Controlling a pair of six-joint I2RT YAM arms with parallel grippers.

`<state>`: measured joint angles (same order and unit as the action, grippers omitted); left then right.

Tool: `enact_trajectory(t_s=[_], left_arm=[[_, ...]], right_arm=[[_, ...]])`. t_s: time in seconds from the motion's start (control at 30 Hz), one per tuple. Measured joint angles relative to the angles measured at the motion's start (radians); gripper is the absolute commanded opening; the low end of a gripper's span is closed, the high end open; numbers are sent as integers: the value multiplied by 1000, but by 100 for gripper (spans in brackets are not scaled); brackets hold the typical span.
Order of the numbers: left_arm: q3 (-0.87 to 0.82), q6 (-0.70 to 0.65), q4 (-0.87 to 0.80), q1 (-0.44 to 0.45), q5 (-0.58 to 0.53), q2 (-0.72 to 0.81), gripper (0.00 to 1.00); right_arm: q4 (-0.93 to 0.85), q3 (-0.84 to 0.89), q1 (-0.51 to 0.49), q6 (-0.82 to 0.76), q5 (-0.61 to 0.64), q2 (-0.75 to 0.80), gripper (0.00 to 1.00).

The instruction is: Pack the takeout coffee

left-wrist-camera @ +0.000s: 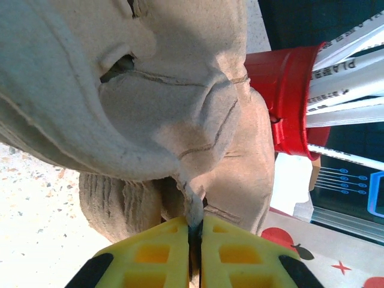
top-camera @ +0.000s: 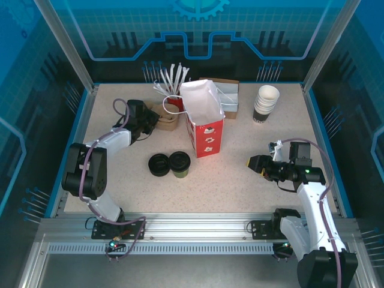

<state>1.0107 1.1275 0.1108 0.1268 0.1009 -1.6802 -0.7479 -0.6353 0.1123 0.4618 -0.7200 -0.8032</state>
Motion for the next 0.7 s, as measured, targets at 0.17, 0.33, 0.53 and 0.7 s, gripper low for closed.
enact_trajectory(t_s=[0.17,0.33,0.53,0.7], left_arm=[[0,-4,0,0,-2,43,8],[0,-27,-19,-1,-22,110,8],[11,-98,-138,-3,-60,253,8],[75,-194,-287,-14,-90,382,9]], right_arm=[[0,0,0,0,0,0,55],[0,0,0,0,0,0,55],[-2,-3,0,0,-7,3,54],[-4,-56,0,1,-17,18,54]])
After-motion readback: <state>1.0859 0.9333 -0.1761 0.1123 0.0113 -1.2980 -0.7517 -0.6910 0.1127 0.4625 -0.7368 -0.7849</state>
